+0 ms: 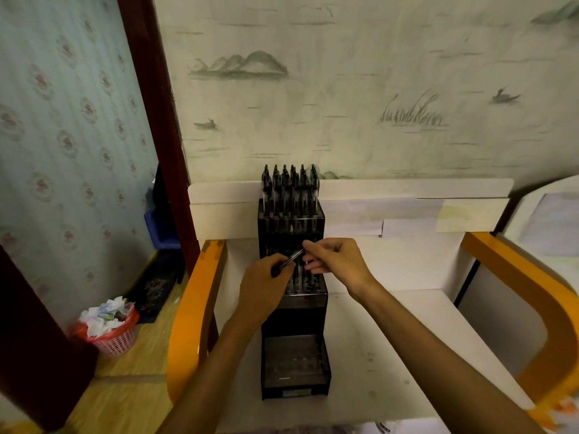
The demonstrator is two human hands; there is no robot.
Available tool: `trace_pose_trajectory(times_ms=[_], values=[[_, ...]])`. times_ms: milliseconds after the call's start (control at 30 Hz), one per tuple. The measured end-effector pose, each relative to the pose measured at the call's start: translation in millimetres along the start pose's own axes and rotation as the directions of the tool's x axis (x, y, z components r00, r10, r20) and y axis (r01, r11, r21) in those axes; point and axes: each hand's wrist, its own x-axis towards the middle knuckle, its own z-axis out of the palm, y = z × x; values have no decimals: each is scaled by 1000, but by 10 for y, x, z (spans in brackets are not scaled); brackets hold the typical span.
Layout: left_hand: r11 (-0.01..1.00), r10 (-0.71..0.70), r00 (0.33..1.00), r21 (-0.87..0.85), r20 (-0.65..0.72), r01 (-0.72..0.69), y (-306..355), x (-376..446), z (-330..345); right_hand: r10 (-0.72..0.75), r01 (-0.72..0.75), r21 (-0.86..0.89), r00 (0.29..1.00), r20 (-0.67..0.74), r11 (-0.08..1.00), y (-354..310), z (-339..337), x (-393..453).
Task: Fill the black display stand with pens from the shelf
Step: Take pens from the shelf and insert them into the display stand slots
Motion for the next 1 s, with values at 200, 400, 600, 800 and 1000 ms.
trace_pose_trajectory(times_ms=[200,400,600,800,1000], values=[[980,68,997,184,18,-71,17,-7,34,64,-60,177,998,-18,982,-21,12,43],[928,161,987,338,6,-154,-33,-41,-148,-52,49,-21,982,-181,999,-26,-107,152],[869,185,983,465,13,-170,-93,-27,-285,-338,221,-467,923,-184,856,-5,-200,187],[873,186,982,454,28,-178,-87,-8,-324,-435,269,-603,889,-144,751,-48,-159,171],[884,184,983,432,29,-178,-109,-23,-329,-388,231,-657,916,-102,718,2,-121,144]])
